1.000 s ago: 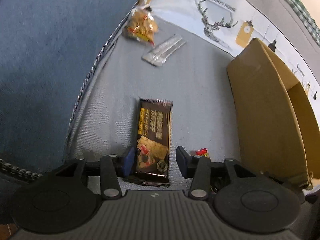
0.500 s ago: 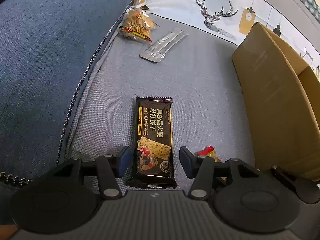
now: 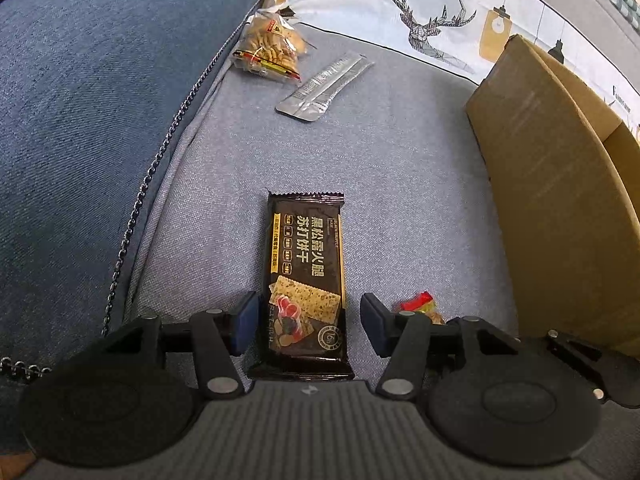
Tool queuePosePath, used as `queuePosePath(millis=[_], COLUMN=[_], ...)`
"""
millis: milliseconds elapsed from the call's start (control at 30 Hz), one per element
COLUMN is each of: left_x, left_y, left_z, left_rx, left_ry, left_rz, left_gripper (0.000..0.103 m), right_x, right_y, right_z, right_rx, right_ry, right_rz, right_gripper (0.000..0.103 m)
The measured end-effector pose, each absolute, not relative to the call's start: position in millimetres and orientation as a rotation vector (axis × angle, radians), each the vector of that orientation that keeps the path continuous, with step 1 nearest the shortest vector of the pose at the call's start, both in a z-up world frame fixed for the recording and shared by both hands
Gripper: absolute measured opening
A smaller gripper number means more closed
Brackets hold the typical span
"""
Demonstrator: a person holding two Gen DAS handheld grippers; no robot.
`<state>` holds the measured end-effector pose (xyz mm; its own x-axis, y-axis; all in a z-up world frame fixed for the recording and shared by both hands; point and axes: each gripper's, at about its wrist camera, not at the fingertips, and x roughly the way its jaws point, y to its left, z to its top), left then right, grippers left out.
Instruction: Organize snacks
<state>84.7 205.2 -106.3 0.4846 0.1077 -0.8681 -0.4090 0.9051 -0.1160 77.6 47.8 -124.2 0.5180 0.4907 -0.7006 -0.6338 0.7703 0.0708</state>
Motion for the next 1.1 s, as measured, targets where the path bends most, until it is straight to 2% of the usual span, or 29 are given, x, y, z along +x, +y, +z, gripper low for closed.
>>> queuePosePath(millis=[233,367,1100], left_x=[85.1,85.4,84.3], left_y=[202.0,200.3,198.3], left_z=[-105.8,-105.6,-104.7], left_rx=[-0.308,-0.291,-0.281], left_ry=[1.024,1.022,1.017], left_rz=[0.326,0.34,0.334], left_gripper=[0.059,0.043,0.042], right_x=[73.0,72.8,74.1], right_y=[46.5,47.1,48.3], right_z=[-119.4,-123.8,-123.1], right_rx=[-0.207,-0.225,-0.229], right_ry=[0.741,0.755,0.755], right_rz=[0.682,0.681,0.68], right_gripper=[0.018,0.018,0.018])
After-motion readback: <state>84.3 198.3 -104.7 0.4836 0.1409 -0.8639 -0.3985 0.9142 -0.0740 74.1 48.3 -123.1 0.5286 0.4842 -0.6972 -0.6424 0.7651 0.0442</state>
